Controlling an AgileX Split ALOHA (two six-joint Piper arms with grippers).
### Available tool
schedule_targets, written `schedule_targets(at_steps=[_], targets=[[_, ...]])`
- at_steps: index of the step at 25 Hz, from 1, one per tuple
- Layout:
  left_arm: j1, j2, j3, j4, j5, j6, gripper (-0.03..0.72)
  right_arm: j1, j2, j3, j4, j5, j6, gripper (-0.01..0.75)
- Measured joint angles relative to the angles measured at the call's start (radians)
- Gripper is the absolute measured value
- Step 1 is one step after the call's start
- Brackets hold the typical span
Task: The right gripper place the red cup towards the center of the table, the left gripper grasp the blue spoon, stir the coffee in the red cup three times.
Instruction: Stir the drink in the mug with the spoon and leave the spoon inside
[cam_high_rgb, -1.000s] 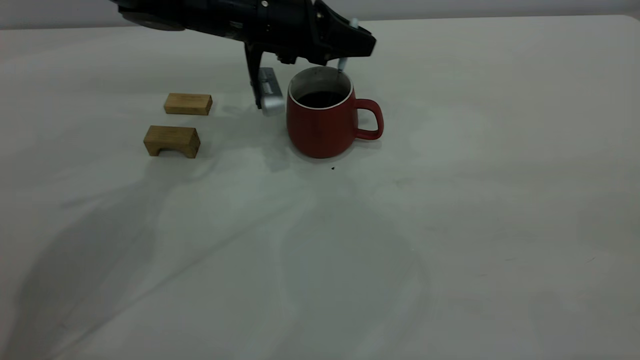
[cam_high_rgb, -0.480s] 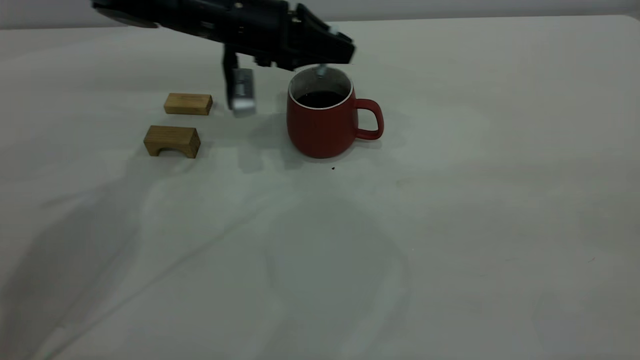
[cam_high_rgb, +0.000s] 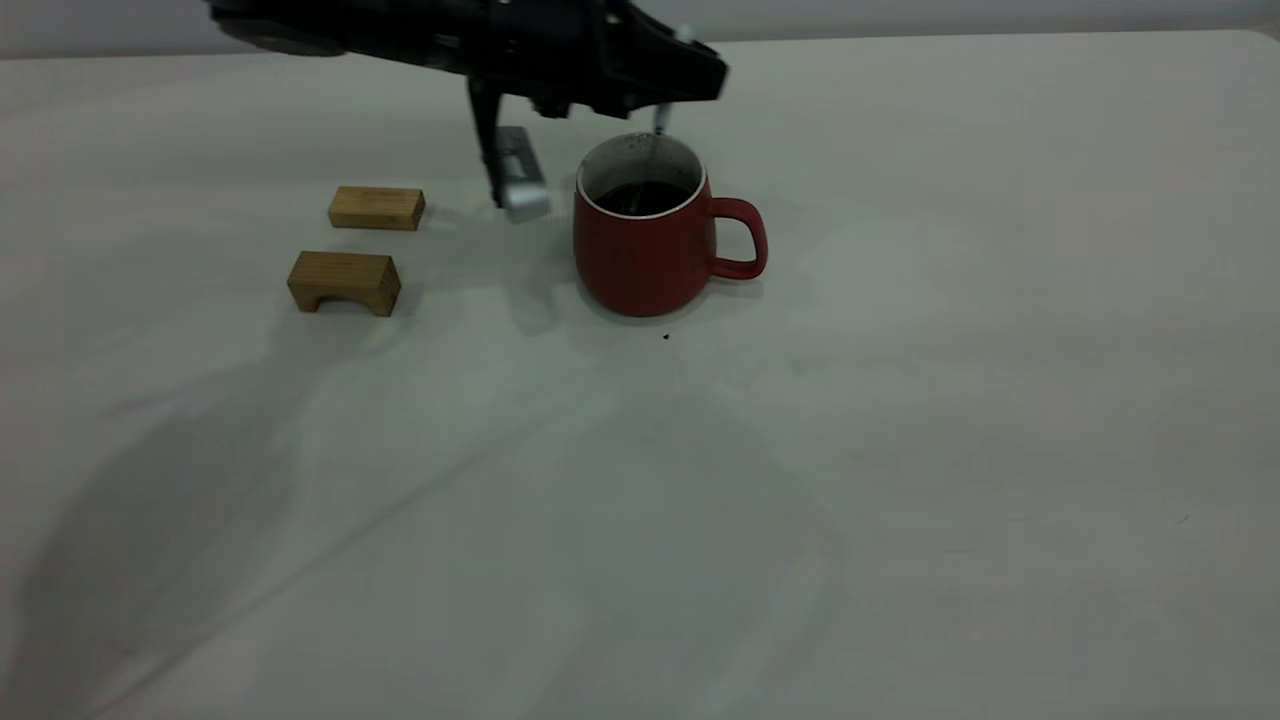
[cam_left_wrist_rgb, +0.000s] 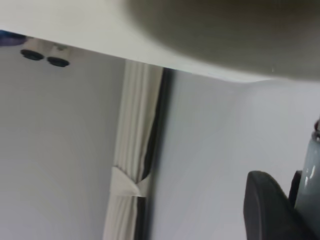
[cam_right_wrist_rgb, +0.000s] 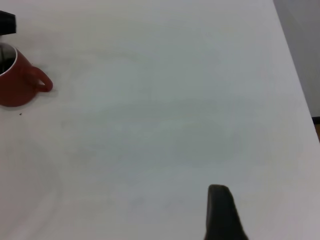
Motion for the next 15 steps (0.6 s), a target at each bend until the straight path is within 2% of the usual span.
schedule_targets(at_steps=[6,11,15], targets=[[-0.012,0.000,0.000,0.055,0.067,-0.004,0.138,0.000,0.000,0.000,0.000,0.000,0.000,0.510],[0.018,-0.001,0.000,0.162,0.113,-0.009,0.138,0.000,0.000,0.000,0.000,0.000,0.000,0.510],[0.044,-0.001,0.000,0.180,0.113,-0.009,0.138,0.000,0.000,0.000,0.000,0.000,0.000,0.510]])
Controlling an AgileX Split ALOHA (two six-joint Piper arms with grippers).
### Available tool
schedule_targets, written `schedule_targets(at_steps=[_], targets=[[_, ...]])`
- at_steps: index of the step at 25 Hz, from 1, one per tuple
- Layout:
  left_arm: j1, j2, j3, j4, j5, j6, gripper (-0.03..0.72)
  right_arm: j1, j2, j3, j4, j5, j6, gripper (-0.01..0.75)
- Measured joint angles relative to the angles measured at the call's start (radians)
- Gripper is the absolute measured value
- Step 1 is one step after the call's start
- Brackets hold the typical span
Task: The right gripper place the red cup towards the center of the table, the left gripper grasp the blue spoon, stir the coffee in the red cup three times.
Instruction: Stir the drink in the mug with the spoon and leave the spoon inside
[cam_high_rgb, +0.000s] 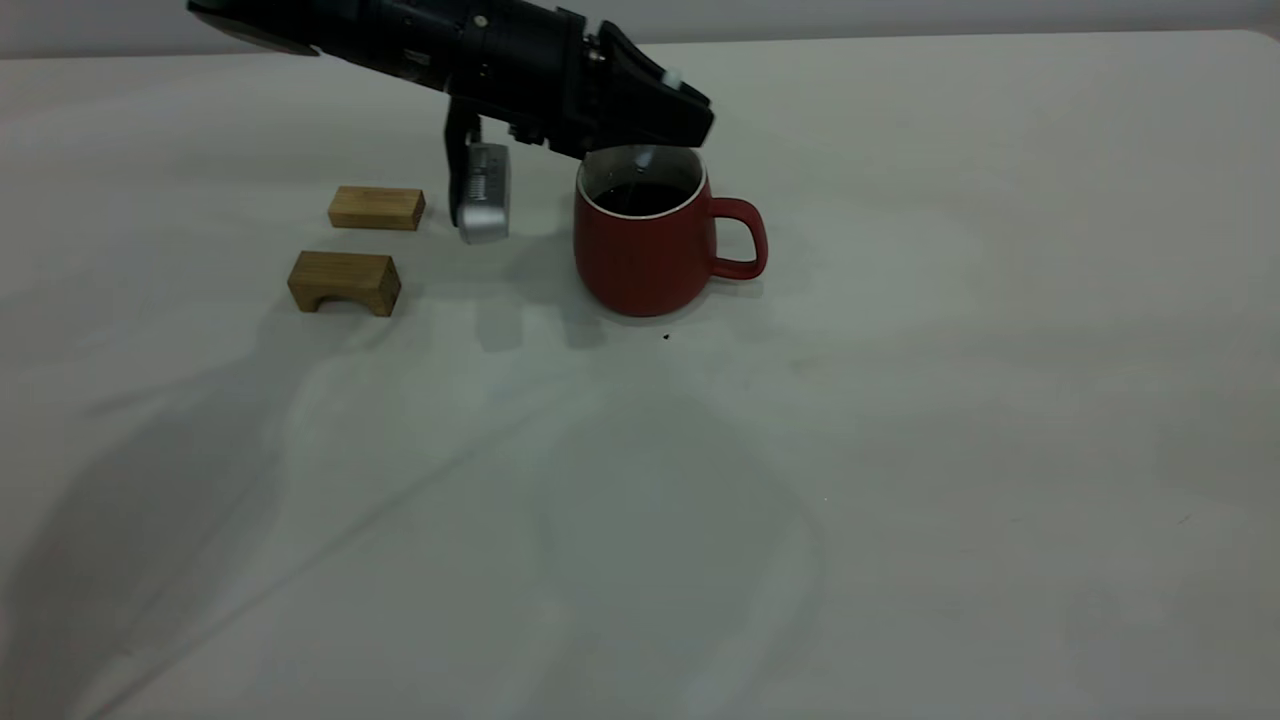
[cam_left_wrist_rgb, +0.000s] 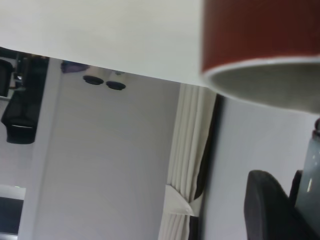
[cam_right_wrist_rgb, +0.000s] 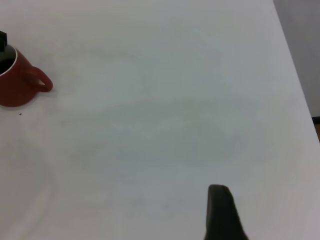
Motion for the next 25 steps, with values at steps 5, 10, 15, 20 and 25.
schedule_targets(at_steps=[5,10,15,20,25], targets=[[0.001,0.000,0.000,0.000,0.016,0.000,0.138,0.000,0.000,0.000,0.000,0.000,0.000,0.510],[0.001,0.000,0.000,0.007,0.024,0.000,0.138,0.000,0.000,0.000,0.000,0.000,0.000,0.510],[0.001,-0.002,-0.006,0.059,0.031,0.005,0.156,0.000,0.000,0.000,0.000,0.000,0.000,0.510],[0.001,-0.008,-0.007,0.115,0.032,0.132,0.369,0.000,0.000,0.000,0.000,0.000,0.000,0.510],[0.001,-0.071,-0.007,0.184,0.031,0.397,0.519,0.000,0.000,0.000,0.000,0.000,0.000,0.510]])
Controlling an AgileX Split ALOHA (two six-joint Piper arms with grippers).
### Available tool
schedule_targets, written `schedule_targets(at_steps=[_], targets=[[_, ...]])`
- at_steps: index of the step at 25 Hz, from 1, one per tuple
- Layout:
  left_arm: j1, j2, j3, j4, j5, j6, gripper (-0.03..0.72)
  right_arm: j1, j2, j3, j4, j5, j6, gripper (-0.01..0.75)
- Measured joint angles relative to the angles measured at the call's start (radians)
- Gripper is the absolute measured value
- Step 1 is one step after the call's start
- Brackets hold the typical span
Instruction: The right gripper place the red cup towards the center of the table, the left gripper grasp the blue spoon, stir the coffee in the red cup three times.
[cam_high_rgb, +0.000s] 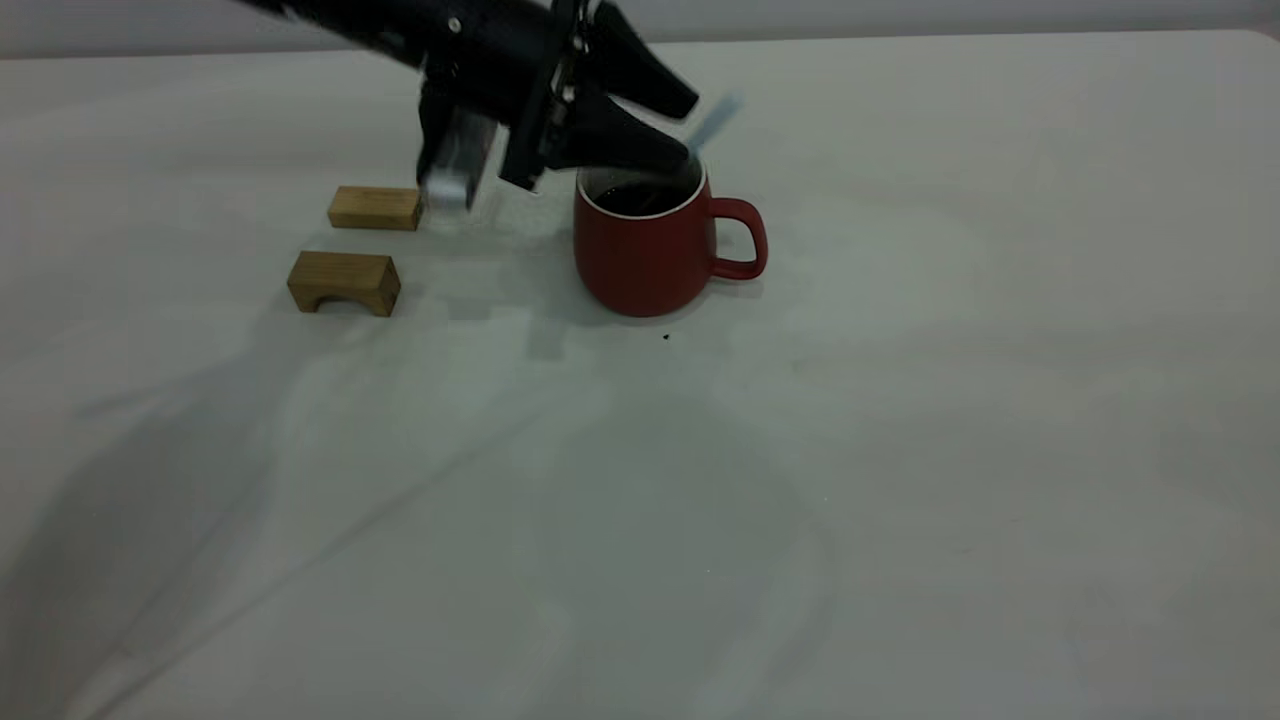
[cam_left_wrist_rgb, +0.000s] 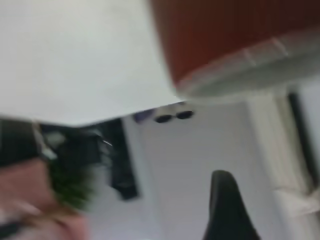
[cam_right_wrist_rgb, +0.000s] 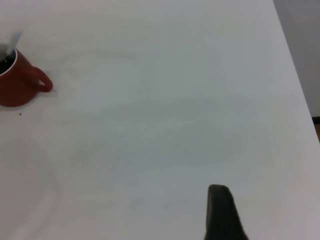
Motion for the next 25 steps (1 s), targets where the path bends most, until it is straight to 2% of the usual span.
schedule_targets(at_steps=[4,12,19,22,25], targets=[[0.000,-0.078,0.000,0.078,0.005,0.193,0.541,0.000,0.000,0.000,0.000,0.000,0.000,0.510],[0.000,-0.256,0.001,0.373,0.024,0.470,0.543,0.000,0.000,0.000,0.000,0.000,0.000,0.510],[0.003,-0.426,0.001,0.421,0.057,0.586,0.544,0.000,0.000,0.000,0.000,0.000,0.001,0.510],[0.043,-0.490,0.001,0.480,0.057,0.708,0.544,0.000,0.000,0.000,0.000,0.000,0.001,0.510],[0.131,-0.559,0.001,0.545,0.084,0.789,0.544,0.000,0.000,0.000,0.000,0.000,0.001,0.510]])
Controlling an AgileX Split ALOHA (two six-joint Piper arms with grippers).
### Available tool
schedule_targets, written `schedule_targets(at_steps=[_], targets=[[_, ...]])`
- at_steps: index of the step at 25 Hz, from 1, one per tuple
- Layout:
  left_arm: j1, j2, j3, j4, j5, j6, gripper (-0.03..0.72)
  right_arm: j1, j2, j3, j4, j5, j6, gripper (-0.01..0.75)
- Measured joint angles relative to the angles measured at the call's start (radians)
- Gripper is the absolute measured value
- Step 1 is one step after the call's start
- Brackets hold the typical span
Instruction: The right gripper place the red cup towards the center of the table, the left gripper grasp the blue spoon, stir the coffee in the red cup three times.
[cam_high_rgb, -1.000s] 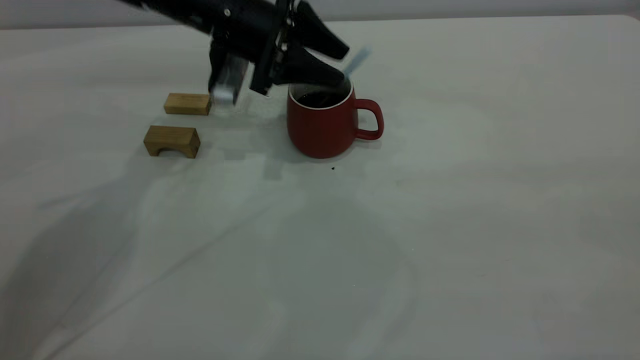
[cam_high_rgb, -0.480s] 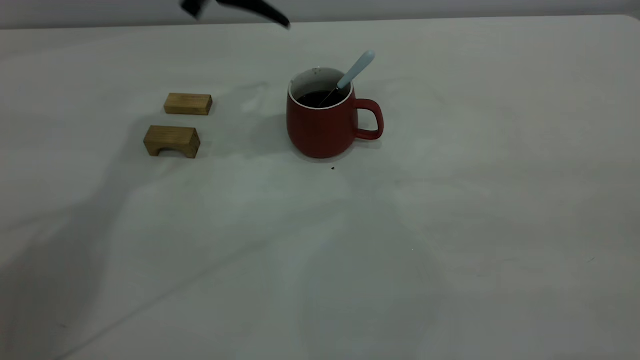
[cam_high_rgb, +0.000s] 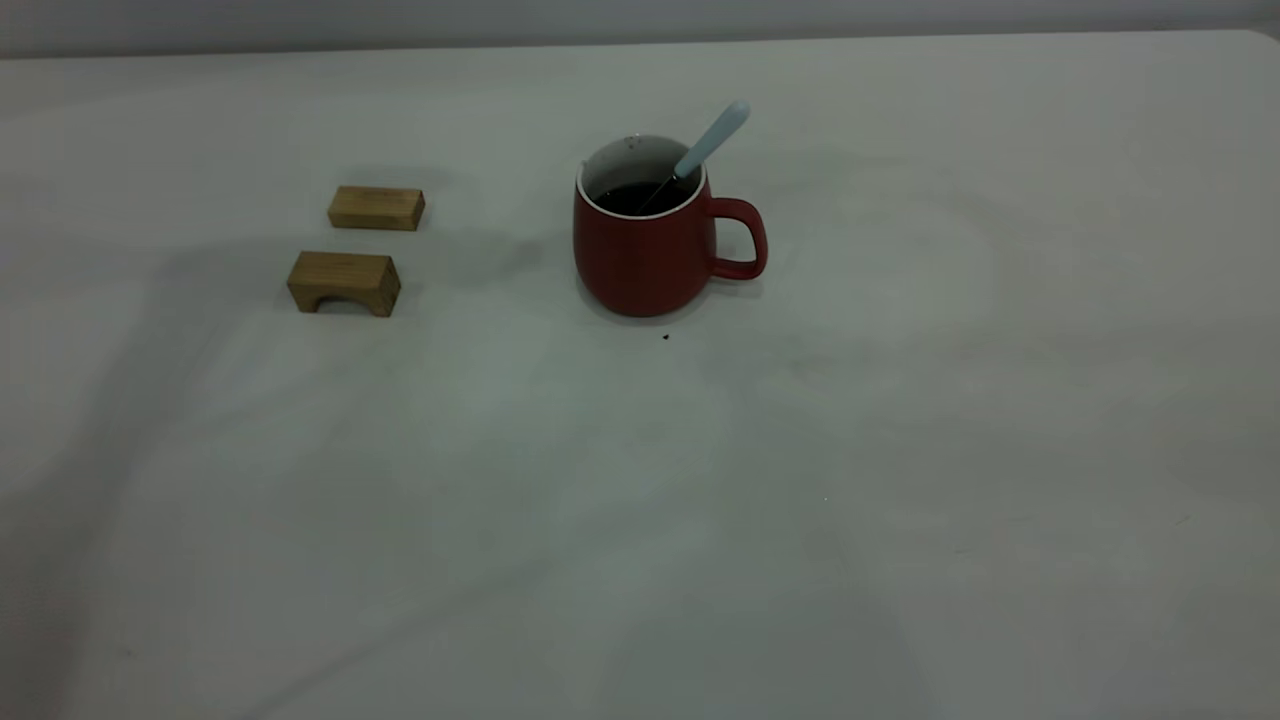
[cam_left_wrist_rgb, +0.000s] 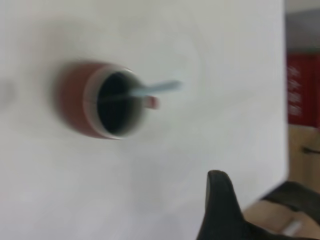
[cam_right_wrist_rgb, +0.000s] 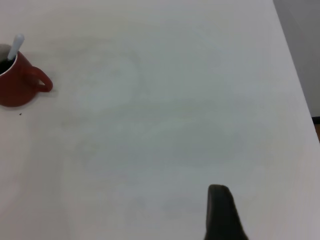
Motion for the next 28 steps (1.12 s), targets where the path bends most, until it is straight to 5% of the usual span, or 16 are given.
schedule_targets(at_steps=[4,10,18,28], targets=[[0.148,-0.108,0.001,0.058,0.128,0.026,0.544,0.000,0.000,0.000,0.000,0.000,0.000,0.510],[0.290,-0.317,0.003,0.232,0.128,0.114,0.544,0.000,0.000,0.000,0.000,0.000,0.000,0.510],[0.300,-0.715,0.080,0.496,0.128,0.132,0.544,0.000,0.000,0.000,0.000,0.000,0.000,0.510],[0.300,-1.260,0.680,0.499,0.068,0.134,0.544,0.000,0.000,0.000,0.000,0.000,0.000,0.510]])
